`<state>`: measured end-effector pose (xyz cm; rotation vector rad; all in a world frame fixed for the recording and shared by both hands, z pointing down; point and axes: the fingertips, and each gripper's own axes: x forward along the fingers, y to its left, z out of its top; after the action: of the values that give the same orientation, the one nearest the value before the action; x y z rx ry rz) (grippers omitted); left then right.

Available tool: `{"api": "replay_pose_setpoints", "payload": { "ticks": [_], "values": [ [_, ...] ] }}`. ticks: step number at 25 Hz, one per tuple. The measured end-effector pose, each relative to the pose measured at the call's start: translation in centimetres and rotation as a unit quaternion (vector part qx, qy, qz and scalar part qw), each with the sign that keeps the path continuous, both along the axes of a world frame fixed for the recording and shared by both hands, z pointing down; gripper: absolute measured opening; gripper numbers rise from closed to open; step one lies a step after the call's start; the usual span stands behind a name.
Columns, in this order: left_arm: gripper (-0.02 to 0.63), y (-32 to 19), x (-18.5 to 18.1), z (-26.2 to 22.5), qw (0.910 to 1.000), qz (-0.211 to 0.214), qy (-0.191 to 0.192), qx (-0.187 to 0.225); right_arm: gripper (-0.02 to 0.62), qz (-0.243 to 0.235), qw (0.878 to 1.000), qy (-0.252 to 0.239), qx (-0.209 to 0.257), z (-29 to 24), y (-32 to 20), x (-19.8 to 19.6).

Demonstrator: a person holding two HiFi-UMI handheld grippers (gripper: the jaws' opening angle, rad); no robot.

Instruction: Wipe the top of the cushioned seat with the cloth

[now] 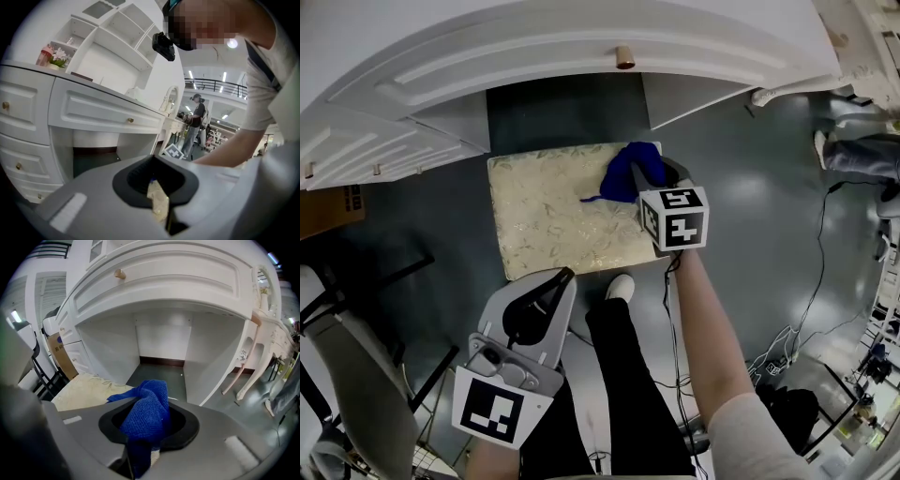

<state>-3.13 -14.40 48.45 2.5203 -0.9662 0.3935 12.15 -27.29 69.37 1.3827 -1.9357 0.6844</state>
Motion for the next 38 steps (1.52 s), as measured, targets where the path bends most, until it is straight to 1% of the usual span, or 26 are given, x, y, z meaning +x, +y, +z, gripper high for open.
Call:
{"api": "replay_pose_setpoints", "payload": {
  "ticks": [5, 8, 11, 18, 26, 30, 33, 36, 38],
  "values": [
    [-0.002, 0.3, 0.6, -0.1, 1.0000, 0.001, -0.002, 0.000, 0.110, 0.035, 0.999, -0.001, -0.004, 0.1, 0.6, 2.9],
    [-0.002, 0.5, 0.7, -0.1, 1.0000, -0.001, -0.001, 0.000, 0.109, 0.043, 0.999, -0.001, -0.003, 0.1, 1.1, 3.4],
    [-0.002, 0.8, 0.9, -0.1, 1.0000, 0.000, 0.001, 0.000, 0.101, 0.044, 0.999, 0.000, -0.001, 0.1, 1.6, 3.3],
    [-0.002, 1.5, 1.1, -0.2, 1.0000, 0.006, 0.001, 0.001, 0.101, 0.053, 0.998, -0.014, -0.004, 0.3, 3.5, 3.5],
    [-0.002, 1.9, 0.5, -0.6, 1.0000, 0.007, 0.003, 0.004, 0.100, 0.061, 0.998, -0.029, -0.005, 0.3, 6.5, 3.7],
    [-0.002, 2.1, 0.0, -0.7, 1.0000, 0.007, 0.005, 0.005, 0.097, 0.068, 0.997, -0.026, -0.004, 0.3, 6.9, 3.7],
    [-0.002, 2.2, -0.7, -0.6, 1.0000, 0.004, 0.005, 0.003, 0.087, 0.061, 0.998, -0.009, -0.004, 0.2, 6.9, 3.2],
    [-0.002, 2.3, -1.5, -0.7, 1.0000, 0.002, 0.005, 0.004, 0.086, 0.044, 0.999, -0.012, 0.012, 0.6, 6.8, 2.1],
    [-0.002, 2.3, -2.2, -0.8, 1.0000, 0.000, 0.006, 0.005, 0.084, 0.038, 0.999, -0.011, 0.013, 0.6, 6.9, 1.0]
  ]
}}
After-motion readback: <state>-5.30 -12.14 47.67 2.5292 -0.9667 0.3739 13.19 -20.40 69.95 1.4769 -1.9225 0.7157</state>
